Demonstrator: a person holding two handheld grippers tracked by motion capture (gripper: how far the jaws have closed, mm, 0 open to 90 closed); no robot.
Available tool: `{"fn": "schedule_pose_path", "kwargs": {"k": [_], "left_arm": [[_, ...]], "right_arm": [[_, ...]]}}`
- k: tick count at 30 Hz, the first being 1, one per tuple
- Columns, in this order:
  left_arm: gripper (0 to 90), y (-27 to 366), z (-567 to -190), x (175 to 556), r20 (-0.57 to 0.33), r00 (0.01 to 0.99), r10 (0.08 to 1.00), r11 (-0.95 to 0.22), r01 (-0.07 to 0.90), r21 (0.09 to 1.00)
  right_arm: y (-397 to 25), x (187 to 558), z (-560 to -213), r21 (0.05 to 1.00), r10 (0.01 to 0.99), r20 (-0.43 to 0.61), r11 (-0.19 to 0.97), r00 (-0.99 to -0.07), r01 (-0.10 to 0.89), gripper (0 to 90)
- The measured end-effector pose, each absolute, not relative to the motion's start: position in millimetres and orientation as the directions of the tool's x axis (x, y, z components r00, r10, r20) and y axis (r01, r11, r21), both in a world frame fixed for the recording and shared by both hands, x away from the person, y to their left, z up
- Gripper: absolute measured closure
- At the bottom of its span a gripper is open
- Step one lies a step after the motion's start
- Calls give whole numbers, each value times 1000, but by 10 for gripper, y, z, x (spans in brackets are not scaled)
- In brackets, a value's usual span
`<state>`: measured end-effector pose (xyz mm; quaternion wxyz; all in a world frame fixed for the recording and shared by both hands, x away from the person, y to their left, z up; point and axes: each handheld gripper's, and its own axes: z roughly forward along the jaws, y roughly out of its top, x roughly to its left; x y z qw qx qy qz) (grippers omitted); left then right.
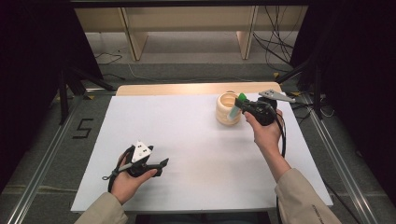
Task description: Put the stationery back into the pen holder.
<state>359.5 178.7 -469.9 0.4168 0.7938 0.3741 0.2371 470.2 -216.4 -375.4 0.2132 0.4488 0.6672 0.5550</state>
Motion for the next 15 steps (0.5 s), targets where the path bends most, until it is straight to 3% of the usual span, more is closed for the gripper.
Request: {"fn": "schedule_pose_path", "kwargs": {"k": [15], "left_arm": [[245, 1787, -4701, 3598, 64, 609, 791, -374, 398, 837]], "right_arm": [[-2174, 4818, -3664, 934, 845, 219, -37, -488, 355, 743]]}}
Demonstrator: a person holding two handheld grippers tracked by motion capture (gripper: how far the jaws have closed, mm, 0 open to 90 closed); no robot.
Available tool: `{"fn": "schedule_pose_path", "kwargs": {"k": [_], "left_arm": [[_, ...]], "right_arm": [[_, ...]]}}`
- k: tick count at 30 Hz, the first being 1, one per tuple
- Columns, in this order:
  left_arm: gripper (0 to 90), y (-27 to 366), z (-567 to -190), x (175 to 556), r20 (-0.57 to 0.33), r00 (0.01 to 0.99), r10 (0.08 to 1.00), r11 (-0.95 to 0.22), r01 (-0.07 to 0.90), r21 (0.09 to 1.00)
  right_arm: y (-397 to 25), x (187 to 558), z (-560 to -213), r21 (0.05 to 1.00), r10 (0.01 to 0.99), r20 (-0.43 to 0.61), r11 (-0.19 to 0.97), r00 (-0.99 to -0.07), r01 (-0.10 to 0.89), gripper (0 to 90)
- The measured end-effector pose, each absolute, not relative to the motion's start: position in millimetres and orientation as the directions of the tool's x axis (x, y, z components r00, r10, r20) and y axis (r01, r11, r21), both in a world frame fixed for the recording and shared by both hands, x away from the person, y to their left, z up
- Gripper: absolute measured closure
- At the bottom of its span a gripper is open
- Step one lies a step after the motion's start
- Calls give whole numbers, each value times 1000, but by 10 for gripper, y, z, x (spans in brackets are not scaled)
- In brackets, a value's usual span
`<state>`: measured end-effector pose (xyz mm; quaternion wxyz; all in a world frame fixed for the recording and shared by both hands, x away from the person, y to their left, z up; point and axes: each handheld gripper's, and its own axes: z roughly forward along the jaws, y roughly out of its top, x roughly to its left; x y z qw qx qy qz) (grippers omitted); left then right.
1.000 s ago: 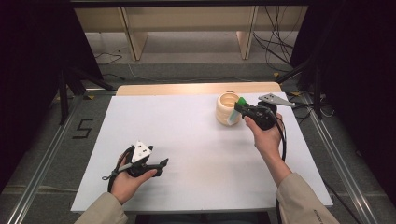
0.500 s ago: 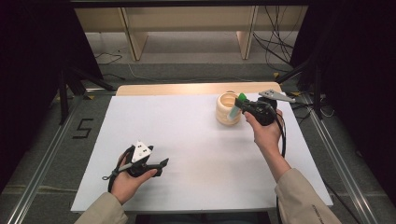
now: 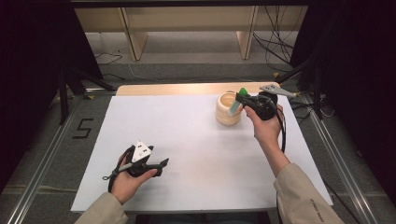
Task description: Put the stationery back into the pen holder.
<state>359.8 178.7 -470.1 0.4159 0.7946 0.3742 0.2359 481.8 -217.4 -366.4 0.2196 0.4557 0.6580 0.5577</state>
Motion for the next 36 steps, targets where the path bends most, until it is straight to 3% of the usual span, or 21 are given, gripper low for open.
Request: {"fn": "schedule_pose_path", "kwargs": {"k": [36], "left_arm": [[247, 1779, -4712, 3597, 54, 605, 794, -366, 404, 838]], "right_arm": [[-2161, 5114, -3571, 935, 879, 213, -56, -427, 350, 742]]}}
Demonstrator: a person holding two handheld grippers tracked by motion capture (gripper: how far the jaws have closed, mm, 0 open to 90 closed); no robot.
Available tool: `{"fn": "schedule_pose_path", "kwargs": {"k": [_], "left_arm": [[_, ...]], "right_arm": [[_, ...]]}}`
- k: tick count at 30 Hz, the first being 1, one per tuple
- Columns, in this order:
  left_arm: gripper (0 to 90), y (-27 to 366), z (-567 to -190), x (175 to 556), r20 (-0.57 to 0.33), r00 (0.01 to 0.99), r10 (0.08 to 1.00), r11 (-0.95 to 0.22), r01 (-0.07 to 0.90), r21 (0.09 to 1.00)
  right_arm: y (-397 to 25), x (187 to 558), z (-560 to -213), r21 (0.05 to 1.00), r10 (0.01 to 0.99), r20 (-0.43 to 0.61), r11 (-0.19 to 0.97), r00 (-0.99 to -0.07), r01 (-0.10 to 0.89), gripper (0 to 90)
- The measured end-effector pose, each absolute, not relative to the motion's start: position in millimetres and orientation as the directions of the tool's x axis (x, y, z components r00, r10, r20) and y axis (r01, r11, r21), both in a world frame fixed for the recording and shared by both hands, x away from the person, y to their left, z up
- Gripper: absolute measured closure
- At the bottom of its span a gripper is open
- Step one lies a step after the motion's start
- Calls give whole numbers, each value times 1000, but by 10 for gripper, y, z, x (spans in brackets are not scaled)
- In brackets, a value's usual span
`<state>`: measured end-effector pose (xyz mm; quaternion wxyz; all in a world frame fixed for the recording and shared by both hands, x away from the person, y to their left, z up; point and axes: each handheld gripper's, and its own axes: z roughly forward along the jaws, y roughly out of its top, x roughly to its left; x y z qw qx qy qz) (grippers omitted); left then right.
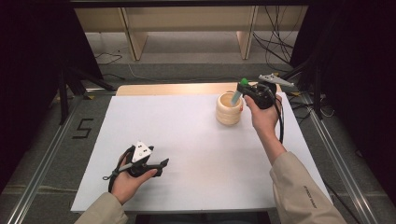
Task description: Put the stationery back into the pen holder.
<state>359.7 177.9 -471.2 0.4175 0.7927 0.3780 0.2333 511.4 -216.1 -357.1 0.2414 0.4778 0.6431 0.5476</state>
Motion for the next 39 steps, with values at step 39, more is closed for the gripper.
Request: {"fn": "schedule_pose_path", "kwargs": {"k": [39], "left_arm": [[249, 1775, -4730, 3604, 56, 611, 790, -373, 406, 834]], "right_arm": [[-2102, 5284, -3724, 934, 910, 174, -31, -377, 356, 741]]}}
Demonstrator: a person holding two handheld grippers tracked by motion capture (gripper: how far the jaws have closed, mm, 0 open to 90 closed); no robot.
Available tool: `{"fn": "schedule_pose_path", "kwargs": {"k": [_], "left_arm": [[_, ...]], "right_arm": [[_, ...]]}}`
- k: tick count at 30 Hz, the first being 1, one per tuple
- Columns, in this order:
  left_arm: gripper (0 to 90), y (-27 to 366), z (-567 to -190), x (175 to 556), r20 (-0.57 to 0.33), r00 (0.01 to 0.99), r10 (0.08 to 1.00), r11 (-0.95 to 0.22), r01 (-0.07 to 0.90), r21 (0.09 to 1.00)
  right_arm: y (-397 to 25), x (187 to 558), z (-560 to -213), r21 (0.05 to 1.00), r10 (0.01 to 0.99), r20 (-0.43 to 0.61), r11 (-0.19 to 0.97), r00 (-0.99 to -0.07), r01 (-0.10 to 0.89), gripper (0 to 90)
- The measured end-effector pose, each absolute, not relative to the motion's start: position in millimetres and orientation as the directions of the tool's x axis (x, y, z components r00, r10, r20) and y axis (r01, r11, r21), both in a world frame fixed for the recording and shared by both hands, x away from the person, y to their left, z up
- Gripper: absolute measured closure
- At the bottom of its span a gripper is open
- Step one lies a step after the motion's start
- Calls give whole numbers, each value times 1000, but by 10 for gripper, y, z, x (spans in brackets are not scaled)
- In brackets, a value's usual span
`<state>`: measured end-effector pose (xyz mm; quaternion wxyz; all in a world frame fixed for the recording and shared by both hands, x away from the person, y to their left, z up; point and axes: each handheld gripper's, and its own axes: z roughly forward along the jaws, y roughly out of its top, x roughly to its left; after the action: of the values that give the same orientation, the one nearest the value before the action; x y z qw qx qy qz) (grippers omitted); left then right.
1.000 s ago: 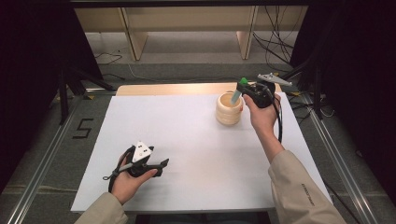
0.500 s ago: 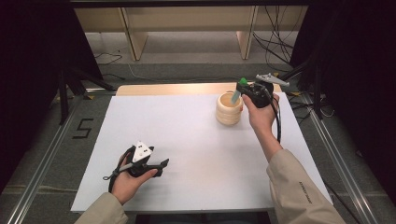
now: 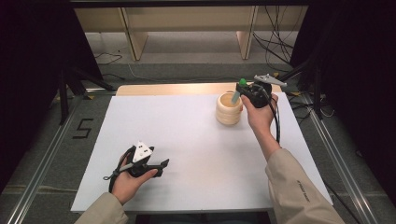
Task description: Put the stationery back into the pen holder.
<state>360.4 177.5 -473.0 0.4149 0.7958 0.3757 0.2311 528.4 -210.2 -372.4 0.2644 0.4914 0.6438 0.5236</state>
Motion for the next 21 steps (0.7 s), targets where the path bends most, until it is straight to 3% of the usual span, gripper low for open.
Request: {"fn": "schedule_pose_path", "kwargs": {"k": [21], "left_arm": [[248, 1778, -4724, 3603, 50, 605, 794, -364, 408, 837]], "right_arm": [[-2041, 5323, -3990, 910, 914, 154, 17, -374, 415, 741]]}}
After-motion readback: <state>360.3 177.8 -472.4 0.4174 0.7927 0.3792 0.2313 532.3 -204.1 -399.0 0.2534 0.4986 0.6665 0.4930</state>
